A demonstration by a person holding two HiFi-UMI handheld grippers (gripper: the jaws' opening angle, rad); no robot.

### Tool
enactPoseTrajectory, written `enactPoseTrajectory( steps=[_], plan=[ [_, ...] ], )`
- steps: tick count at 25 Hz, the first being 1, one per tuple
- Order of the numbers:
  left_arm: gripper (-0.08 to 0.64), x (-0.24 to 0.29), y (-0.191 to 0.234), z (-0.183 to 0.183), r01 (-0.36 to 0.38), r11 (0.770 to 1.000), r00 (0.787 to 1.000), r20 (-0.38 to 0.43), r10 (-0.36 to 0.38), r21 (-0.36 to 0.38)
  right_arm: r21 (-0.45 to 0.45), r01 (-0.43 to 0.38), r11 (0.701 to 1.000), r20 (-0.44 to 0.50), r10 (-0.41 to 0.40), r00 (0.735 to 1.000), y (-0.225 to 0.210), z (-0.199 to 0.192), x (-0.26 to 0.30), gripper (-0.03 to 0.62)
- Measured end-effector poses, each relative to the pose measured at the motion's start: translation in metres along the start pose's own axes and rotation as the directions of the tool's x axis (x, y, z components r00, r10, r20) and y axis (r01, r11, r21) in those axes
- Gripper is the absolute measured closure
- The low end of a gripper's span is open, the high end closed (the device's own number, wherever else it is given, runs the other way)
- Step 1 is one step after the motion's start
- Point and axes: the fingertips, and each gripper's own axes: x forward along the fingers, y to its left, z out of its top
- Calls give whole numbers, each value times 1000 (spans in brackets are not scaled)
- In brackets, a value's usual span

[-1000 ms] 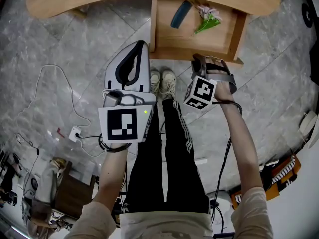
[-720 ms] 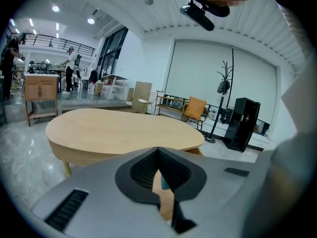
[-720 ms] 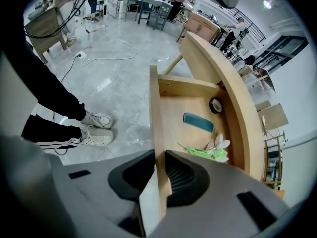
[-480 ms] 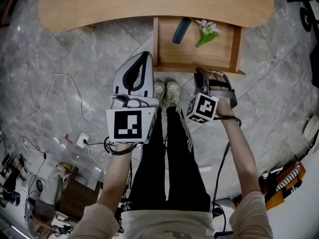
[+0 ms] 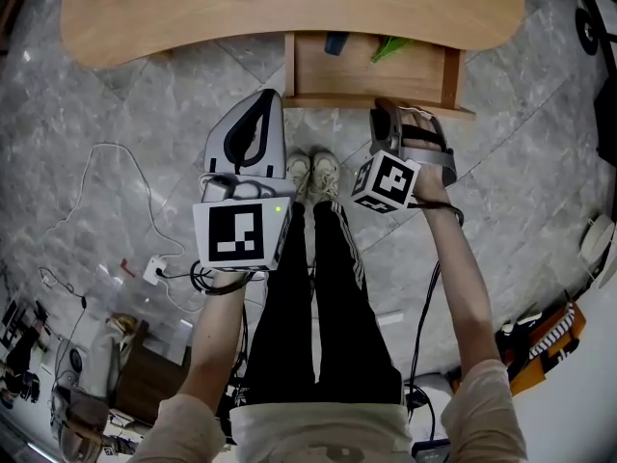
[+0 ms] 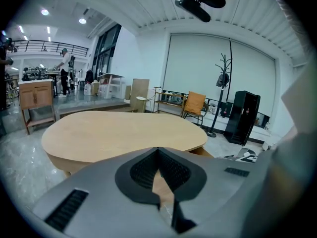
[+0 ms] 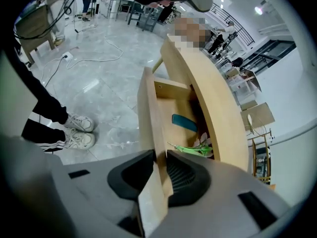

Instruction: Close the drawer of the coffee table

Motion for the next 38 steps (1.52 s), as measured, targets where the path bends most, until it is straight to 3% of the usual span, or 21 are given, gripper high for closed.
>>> enactPoseTrajectory(
  steps=[5,7,9,10,11,14,16,19,20,21,24,25,28,30,35,38],
  plan=[
    [552,6,5,-9,-8,1000,1000,-29,8,-10,149,94,984,-33,-90,995,-25,2,11,488],
    [552,11,6,-9,-6,1000,1000,-29,6,-10,238,158,958,-60,-148,987,-42,1,16,459],
    [552,15,8,-11,-7,1000,1000,-31,7,-12,363,224,905,-89,-205,975,-60,-2,20,412],
    [552,15,9,-12,-8,1000,999,-33,7,-12,455,248,855,-106,-225,969,-68,-5,22,399],
    [552,15,9,-12,-7,1000,999,-31,7,-10,556,268,787,-127,-238,963,-74,-8,23,387],
    [552,17,7,-10,1,1000,1000,-22,-1,-8,790,312,527,-204,-253,946,-84,-20,24,357],
    [552,19,5,-9,7,1000,1000,-14,-7,-15,873,318,371,-242,-238,941,-83,-24,26,357],
    [552,17,5,-13,12,1000,1000,-28,-13,-22,960,250,127,-224,-187,957,-73,-24,31,369],
    [552,17,5,-15,14,1000,999,-34,-15,-24,973,221,72,-205,-180,962,-71,-22,32,394],
    [552,17,5,-16,16,1000,999,-35,-17,-27,978,201,49,-189,-182,965,-69,-19,33,423],
    [552,18,2,-19,24,999,999,-39,-25,-28,980,176,90,-154,-209,966,-70,-9,35,512],
    [552,19,2,-20,25,999,999,-41,-26,-27,983,160,90,-138,-212,968,-70,-8,36,527],
    [552,19,3,-22,28,999,999,-38,-29,-27,995,89,49,-76,-218,973,-70,-5,37,538],
    [552,20,3,-24,28,999,999,-33,-29,-35,997,55,46,-43,-241,970,-71,-4,36,555],
    [552,27,4,-32,22,999,999,-32,-24,-49,996,0,92,26,-284,958,-70,-3,38,558],
    [552,33,3,-36,24,998,999,-36,-26,-50,994,-42,105,71,-295,953,-68,-2,38,558]
  ],
)
